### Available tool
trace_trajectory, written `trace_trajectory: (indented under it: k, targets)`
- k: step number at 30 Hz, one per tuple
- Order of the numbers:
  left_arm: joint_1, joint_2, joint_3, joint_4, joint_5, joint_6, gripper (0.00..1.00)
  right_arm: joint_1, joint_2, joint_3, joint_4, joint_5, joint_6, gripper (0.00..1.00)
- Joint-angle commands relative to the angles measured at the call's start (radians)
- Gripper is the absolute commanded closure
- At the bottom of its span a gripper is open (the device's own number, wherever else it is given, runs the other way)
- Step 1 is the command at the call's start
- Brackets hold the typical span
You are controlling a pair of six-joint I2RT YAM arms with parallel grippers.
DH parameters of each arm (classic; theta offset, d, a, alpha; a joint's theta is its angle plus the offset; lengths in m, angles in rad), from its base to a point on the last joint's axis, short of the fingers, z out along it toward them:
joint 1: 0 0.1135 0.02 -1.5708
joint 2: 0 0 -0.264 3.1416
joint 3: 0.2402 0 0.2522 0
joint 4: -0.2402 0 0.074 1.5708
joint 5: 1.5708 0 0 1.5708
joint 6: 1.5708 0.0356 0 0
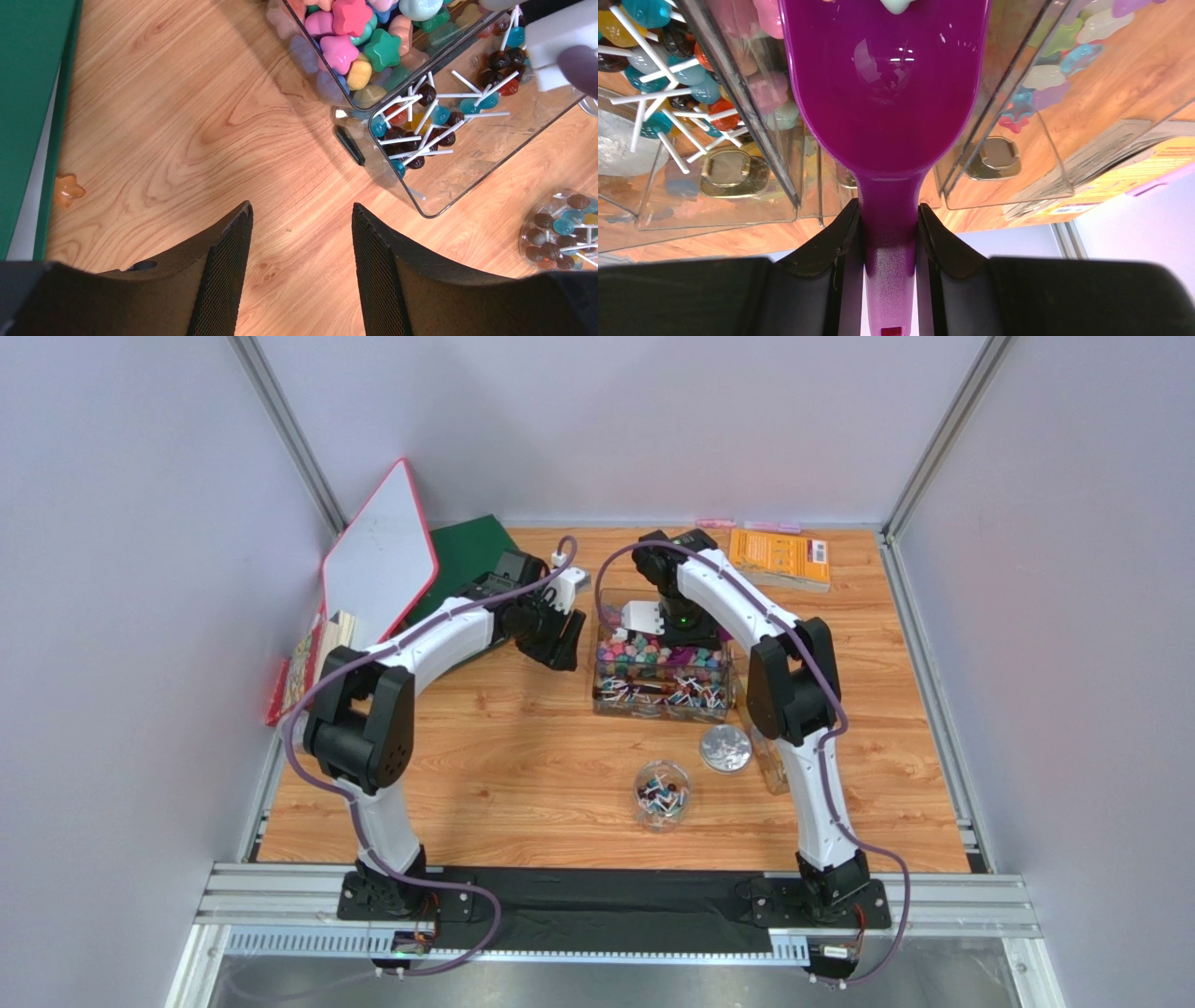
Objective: Pack the candies
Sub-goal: Scoop the fake candies from the storage box.
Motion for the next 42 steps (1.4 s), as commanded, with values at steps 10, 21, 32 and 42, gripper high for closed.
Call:
trace_trajectory:
  k: [10, 21, 32, 42]
  targets:
    - [0.003, -0.084, -0.048, -0.002, -0.078, 0.024, 0.39, 0.047, 0.047, 0.116, -0.269, -0.229, 0.054, 1.00]
    - [0.072, -0.104, -0.047, -0.056, -0.095, 0.019, 0.39, 0.050, 0.066, 0.104, -0.266, -0.337, 0.046, 1.00]
    - [0.103, -0.116, 0.013, -0.154, -0.118, 0.084, 0.39, 0.021, 0.079, 0.076, -0.207, -0.521, 0.020, 1.00]
    - [0.120, -0.104, 0.058, -0.206, -0.135, 0.157, 0.39, -0.060, -0.022, -0.160, -0.002, -0.578, -0.061, 1.00]
